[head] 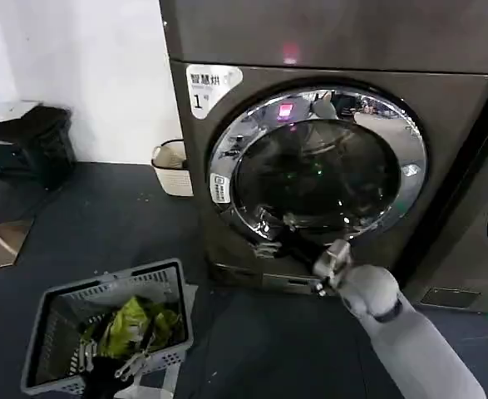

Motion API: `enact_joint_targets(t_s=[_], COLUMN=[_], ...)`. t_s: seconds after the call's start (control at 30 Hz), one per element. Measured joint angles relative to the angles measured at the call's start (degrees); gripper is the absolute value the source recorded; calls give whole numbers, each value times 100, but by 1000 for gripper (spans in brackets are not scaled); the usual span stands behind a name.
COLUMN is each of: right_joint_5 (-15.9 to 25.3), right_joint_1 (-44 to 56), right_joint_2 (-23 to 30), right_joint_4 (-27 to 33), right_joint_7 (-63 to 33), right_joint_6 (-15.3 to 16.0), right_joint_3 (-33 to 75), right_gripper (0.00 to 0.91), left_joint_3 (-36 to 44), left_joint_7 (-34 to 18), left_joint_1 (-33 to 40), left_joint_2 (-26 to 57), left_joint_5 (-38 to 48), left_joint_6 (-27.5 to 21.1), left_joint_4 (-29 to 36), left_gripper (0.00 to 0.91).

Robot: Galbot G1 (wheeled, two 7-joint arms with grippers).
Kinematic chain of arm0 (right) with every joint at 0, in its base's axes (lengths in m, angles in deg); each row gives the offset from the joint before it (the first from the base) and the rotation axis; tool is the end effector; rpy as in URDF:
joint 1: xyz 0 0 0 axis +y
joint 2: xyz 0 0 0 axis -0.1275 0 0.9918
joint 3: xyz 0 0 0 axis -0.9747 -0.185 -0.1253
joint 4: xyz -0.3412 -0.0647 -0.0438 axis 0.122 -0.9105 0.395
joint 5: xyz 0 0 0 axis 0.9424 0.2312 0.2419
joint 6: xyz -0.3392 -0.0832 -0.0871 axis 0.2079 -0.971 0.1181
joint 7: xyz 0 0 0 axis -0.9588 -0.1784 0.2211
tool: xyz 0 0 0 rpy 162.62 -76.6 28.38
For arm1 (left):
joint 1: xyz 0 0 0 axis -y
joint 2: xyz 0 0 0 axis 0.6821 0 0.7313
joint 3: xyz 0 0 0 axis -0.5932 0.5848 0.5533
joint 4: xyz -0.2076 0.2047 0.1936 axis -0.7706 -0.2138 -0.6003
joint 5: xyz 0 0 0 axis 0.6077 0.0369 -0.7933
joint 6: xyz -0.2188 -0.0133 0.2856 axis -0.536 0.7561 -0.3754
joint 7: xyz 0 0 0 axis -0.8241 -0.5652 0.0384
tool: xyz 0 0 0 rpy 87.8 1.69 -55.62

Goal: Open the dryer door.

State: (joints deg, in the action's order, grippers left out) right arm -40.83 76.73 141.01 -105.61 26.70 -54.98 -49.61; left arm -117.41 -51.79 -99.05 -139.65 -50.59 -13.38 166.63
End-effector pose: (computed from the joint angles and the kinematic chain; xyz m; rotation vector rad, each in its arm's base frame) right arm 0.4159 0.0031 -0.2081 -1.2983 2.7447 -0.2822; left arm 0.0730 0.0700 -0.2964 0.2120 3.0185 0.0774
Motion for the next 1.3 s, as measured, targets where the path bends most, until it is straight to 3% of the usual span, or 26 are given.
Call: enact_joint_targets(t_s=[0.8, 1.3], right_joint_5=[-387, -671], right_joint_1=[-1127, -898], right_joint_2=[656, 189], right_joint_4=[1066, 821], right_joint_7=[223, 2025], right_joint_6=[26, 87], right_joint_3=[-597, -323], right_gripper=[907, 907], left_joint_3=[-170, -394], left_joint_7=[4, -69], left_joint_1=[46, 527], left_joint_2=[-35, 304], left_joint_5=[29, 544], left_joint_6=[-120, -462], left_joint_4=[6, -130], left_gripper=[907, 907])
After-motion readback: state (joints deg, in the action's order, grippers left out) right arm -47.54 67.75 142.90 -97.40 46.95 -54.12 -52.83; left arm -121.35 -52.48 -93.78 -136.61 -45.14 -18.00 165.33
